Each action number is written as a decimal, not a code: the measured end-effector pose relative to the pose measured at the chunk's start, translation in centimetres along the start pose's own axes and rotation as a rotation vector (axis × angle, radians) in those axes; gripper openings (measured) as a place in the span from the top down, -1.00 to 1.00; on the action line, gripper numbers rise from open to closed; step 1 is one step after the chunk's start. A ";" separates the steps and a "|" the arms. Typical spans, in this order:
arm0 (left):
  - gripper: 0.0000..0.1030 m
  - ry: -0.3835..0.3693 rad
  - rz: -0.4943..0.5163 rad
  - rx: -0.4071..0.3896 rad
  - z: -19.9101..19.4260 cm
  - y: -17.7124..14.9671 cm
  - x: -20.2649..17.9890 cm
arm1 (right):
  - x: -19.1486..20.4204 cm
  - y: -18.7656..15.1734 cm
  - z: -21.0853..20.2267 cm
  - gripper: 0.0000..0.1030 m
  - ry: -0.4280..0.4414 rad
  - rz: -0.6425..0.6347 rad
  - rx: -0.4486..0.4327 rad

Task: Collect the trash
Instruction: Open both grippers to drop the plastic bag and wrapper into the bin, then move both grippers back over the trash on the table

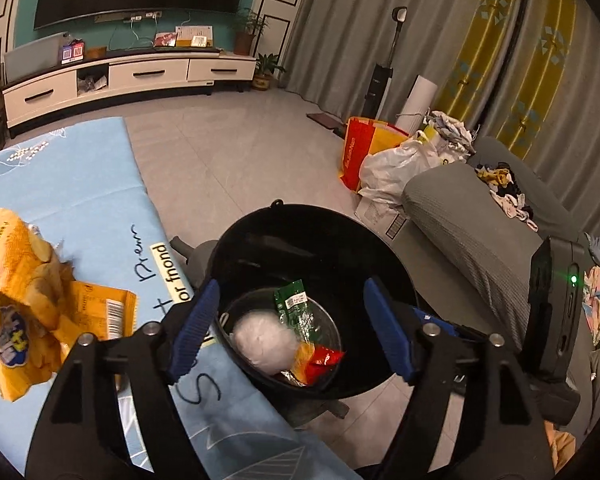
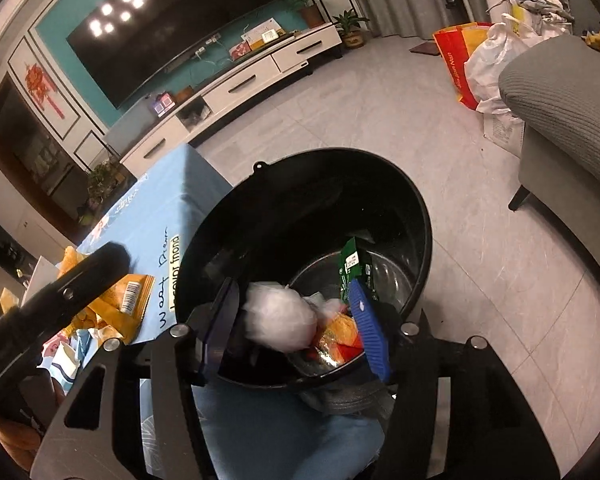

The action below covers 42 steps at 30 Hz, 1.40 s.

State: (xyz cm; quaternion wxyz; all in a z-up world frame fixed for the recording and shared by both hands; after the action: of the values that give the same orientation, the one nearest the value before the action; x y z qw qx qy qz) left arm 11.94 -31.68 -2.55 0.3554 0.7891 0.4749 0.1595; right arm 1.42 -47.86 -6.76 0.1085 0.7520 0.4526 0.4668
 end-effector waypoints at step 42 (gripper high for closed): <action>-0.77 0.342 -0.437 -0.105 -23.2 -20.3 23.7 | 19.9 -8.7 2.2 -0.20 0.077 -0.370 0.270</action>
State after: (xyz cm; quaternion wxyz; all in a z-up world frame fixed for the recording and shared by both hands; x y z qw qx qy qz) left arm -2.83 4.33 -2.92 0.3362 0.6103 0.6779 0.2344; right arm 1.22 -26.83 -1.04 0.0736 0.6455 0.6450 0.4024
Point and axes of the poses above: each gripper's, at about its wrist camera, not at the fingertips, and z roughly the way its jaws point, x to its left, y to its top, the point moved 1 cm from there along z, roughly the way its jaws point, and after that the axes turned 15 degrees about y, right-handed, at the moved point
